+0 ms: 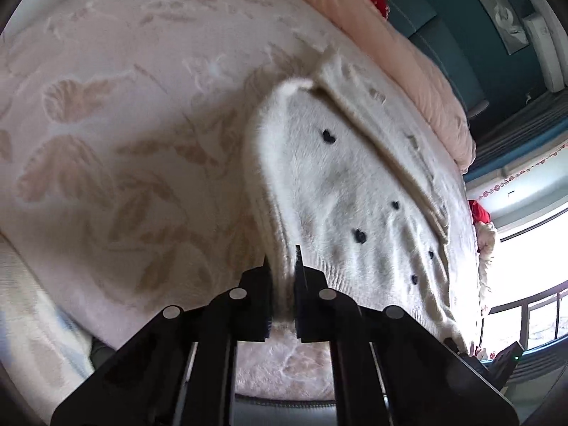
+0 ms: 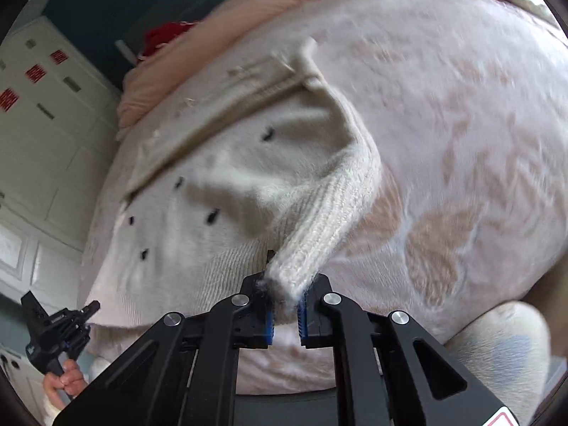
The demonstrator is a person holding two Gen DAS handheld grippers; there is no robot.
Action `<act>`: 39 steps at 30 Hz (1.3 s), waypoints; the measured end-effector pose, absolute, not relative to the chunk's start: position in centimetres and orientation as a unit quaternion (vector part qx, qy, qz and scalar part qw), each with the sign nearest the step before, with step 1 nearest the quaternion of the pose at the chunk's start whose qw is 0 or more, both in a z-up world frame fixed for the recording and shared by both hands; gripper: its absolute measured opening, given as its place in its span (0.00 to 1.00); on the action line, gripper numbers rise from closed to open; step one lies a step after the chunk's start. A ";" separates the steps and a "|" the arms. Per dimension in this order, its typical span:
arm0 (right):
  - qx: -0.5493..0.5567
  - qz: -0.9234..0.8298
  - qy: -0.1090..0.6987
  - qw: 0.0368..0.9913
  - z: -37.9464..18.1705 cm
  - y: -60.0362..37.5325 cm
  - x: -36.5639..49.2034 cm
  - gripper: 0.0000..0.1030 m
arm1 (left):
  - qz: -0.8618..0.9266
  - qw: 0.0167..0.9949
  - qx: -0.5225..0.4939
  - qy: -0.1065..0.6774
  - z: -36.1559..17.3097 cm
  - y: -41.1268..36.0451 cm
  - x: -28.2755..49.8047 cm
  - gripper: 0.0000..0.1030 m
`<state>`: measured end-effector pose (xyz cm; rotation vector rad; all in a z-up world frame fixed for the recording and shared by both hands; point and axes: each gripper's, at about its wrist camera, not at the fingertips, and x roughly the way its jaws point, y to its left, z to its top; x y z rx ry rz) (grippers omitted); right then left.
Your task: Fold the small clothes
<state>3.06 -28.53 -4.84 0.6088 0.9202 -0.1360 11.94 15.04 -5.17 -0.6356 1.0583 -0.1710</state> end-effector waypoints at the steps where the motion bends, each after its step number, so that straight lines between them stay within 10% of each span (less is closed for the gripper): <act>1: 0.283 -0.062 0.434 0.853 -4.3 -28.4 3.0 0.08 | -0.082 0.812 -0.301 0.494 -4.7 15.3 11.7 0.07; 12: 0.303 -0.045 0.466 0.830 -6.6 -29.6 2.5 0.14 | -0.077 0.798 -0.278 0.529 -6.6 14.8 11.2 0.16; 14: 0.311 -0.047 0.476 0.821 -8.0 -29.7 2.7 0.16 | -0.052 0.795 -0.283 0.534 -8.0 15.0 11.5 0.43; 22: 0.365 -0.064 0.468 0.802 -10.4 -30.0 2.7 0.42 | -0.033 0.809 -0.293 0.509 -8.3 13.9 12.4 0.81; 24: 0.377 -0.067 0.461 0.801 -10.4 -30.2 3.3 0.37 | -0.026 0.811 -0.287 0.509 -8.3 13.4 13.1 0.77; 26: 0.377 -0.063 0.468 0.797 -10.2 -30.1 4.1 0.11 | -0.040 0.806 -0.276 0.522 -8.3 13.0 14.0 0.09; 39: 0.174 0.007 0.497 0.850 -0.5 -27.7 -2.2 0.08 | -0.124 0.806 -0.247 0.524 0.0 16.8 6.7 0.06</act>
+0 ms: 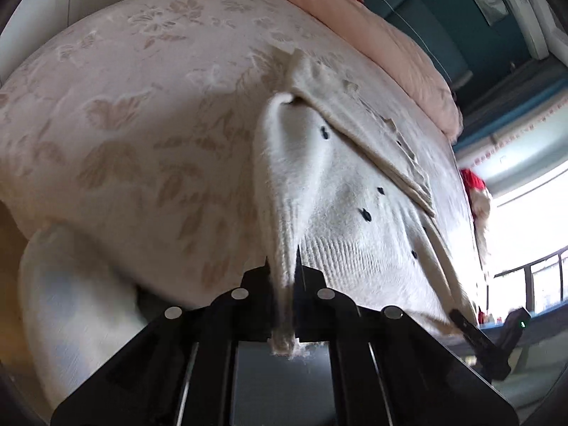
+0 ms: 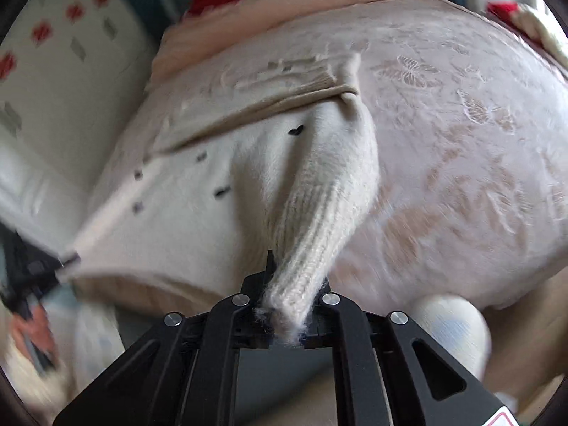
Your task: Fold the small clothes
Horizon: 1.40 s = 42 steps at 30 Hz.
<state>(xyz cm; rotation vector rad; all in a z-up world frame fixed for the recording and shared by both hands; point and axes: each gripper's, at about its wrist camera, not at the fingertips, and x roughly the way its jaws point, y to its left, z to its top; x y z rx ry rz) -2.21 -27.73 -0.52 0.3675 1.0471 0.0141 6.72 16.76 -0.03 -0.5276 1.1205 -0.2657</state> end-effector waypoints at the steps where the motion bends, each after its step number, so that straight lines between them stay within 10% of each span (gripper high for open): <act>1: 0.157 0.014 0.511 0.845 -0.7 -27.4 -3.1 0.08 | -0.130 0.802 -0.236 0.533 0.3 17.1 5.1 0.06; 12: 0.127 0.098 0.613 0.774 -0.3 -24.7 -16.6 0.08 | -0.177 0.757 -0.127 0.616 2.1 17.3 -8.7 0.06; 22: 0.251 0.044 0.416 0.873 5.6 -33.2 -0.2 0.14 | -0.170 0.872 -0.159 0.431 8.5 13.8 9.5 0.08; 27: 0.292 -0.087 0.380 0.874 0.6 -35.5 5.5 0.33 | -0.101 0.868 -0.171 0.456 2.1 11.1 17.9 0.22; 32: 0.306 -0.110 0.354 0.877 -1.2 -35.2 3.5 0.57 | -0.068 0.887 -0.151 0.430 0.5 13.4 16.7 0.69; 42: 0.161 -0.106 0.421 0.886 -4.4 -34.9 10.4 0.78 | -0.095 0.872 -0.073 0.475 -3.5 10.6 21.6 0.88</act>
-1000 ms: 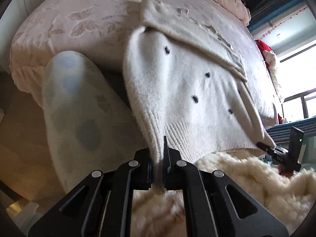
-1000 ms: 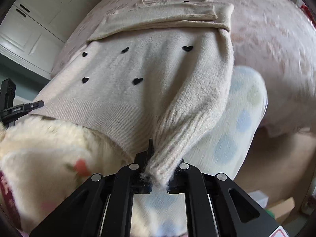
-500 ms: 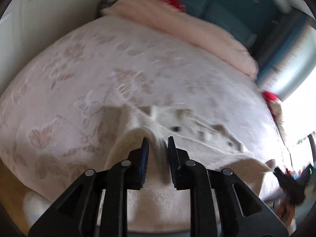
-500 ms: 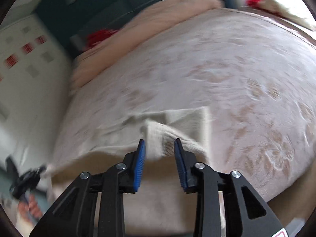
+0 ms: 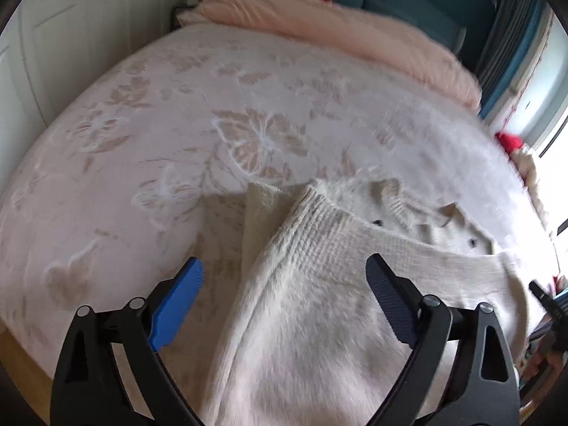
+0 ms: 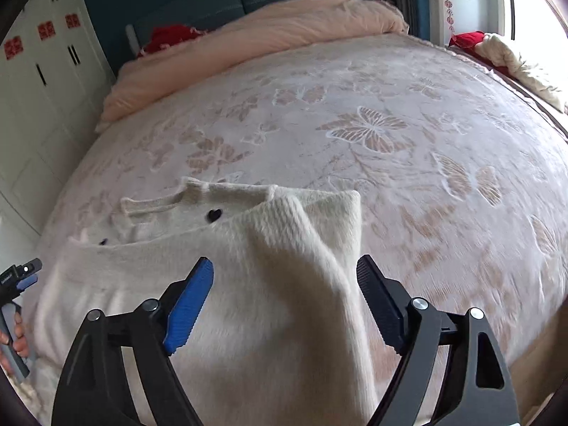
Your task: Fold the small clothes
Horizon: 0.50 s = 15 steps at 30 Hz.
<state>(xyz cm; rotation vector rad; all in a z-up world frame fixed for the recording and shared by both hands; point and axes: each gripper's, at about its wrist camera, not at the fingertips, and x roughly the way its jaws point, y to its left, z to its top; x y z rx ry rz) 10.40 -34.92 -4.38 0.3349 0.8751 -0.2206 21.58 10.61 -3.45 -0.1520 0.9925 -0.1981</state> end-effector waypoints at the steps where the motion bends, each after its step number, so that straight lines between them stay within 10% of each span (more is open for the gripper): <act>1: 0.158 -0.106 0.431 0.882 -5.0 -35.1 11.5 0.78 | -0.091 0.869 -0.068 0.482 -4.2 10.1 22.6 0.88; 3: 0.156 -0.106 0.446 0.875 -6.0 -35.3 13.0 0.78 | -0.098 0.863 -0.072 0.490 -5.2 9.5 23.8 0.86; 5: 0.162 -0.103 0.460 0.867 -7.1 -35.4 14.0 0.78 | -0.125 0.849 -0.091 0.505 -6.1 8.8 24.9 0.61; 8: 0.190 -0.079 0.484 0.850 -8.6 -35.2 14.5 0.19 | -0.112 0.838 -0.089 0.527 -6.9 8.4 25.5 0.09; 15: 0.243 -0.048 0.347 0.904 1.7 -35.8 11.1 0.08 | -0.139 0.870 -0.157 0.446 1.9 10.7 23.6 0.07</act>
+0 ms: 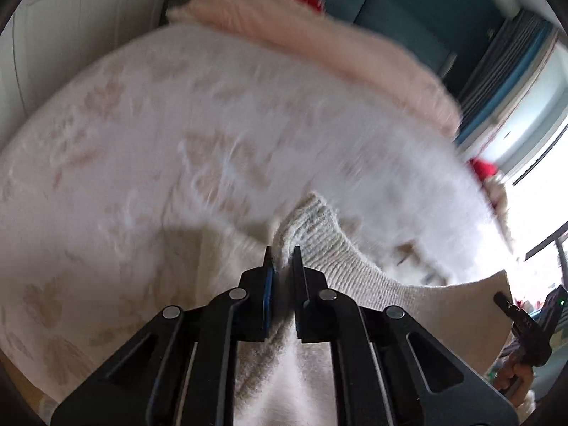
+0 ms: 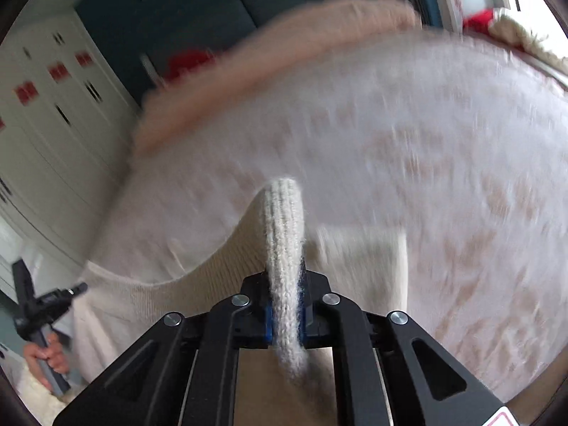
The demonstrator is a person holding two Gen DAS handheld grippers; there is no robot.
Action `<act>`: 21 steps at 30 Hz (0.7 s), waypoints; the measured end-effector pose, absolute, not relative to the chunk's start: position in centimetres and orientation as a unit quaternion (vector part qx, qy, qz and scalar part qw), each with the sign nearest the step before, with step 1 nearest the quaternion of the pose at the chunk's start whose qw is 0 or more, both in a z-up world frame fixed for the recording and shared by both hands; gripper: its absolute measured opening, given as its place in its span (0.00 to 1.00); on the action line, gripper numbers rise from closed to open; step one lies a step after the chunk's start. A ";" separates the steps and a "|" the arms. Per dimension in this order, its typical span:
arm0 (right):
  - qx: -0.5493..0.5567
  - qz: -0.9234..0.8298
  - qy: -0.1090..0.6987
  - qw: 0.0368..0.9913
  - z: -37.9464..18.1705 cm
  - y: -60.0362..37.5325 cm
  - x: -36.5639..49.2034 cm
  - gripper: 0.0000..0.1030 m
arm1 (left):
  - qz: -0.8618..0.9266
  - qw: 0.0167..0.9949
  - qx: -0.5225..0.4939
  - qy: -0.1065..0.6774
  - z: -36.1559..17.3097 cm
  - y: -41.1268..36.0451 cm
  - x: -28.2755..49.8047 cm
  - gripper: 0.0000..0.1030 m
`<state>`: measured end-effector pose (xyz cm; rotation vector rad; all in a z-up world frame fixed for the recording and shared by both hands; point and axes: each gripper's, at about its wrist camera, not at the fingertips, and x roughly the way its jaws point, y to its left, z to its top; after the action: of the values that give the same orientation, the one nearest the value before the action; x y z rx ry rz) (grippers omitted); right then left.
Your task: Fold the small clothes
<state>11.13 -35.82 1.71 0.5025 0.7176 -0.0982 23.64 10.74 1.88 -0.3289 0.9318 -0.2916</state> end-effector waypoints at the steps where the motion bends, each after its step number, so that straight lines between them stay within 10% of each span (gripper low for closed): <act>1: 0.242 -0.048 0.328 0.912 3.3 -36.1 11.2 0.08 | -0.139 0.878 -0.159 0.429 3.5 10.7 24.0 0.07; 6: 0.243 -0.074 0.339 0.906 1.9 -38.7 15.6 0.08 | -0.119 0.890 -0.142 0.416 4.9 8.9 28.6 0.08; 12: 0.221 -0.116 0.461 0.851 -10.5 -38.8 19.1 0.10 | -0.044 0.842 -0.072 0.533 -7.7 6.1 32.1 0.08; 21: 0.169 -0.154 0.378 0.897 -1.8 -36.7 14.8 0.32 | -0.063 0.880 -0.084 0.464 -2.0 7.6 27.5 0.12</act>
<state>14.85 -36.66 -1.82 0.3510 0.7832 -0.3185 27.51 7.65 -1.99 -0.1756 0.9666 -0.1313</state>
